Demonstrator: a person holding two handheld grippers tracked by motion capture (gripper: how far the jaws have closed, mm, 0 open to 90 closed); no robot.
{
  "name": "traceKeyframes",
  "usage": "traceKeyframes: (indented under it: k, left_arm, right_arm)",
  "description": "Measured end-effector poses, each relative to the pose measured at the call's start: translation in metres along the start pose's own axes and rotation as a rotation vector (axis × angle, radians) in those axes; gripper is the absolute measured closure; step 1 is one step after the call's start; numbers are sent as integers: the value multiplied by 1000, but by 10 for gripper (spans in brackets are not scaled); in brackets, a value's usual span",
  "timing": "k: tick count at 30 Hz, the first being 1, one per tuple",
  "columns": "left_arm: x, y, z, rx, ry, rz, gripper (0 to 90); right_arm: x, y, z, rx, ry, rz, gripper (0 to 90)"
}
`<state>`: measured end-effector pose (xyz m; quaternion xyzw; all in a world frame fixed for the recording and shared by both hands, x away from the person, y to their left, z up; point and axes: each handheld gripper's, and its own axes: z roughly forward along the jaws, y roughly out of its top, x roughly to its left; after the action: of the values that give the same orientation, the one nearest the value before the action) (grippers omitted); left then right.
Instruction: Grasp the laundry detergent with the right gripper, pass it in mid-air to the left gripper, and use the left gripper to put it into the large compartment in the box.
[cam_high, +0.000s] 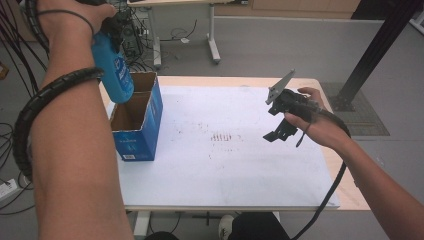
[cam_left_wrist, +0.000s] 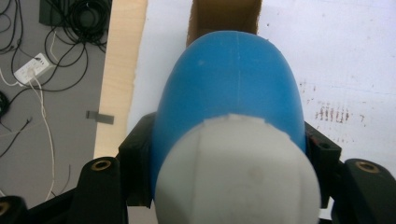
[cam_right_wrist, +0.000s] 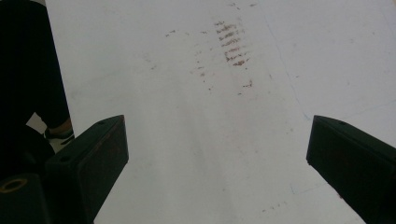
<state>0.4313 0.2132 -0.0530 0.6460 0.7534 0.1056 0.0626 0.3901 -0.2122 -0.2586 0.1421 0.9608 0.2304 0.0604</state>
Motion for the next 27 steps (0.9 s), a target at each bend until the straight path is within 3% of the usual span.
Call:
traceKeyframes:
  k: [9, 27]
  left_arm:
    - [3, -2, 23, 1, -3, 4, 369]
    - [5, -9, 98, 65, -7, 28, 369]
  right_arm:
    - [1, 0, 3, 9, -1, -4, 55]
    - [2, -2, 13, 30, 3, 0, 55]
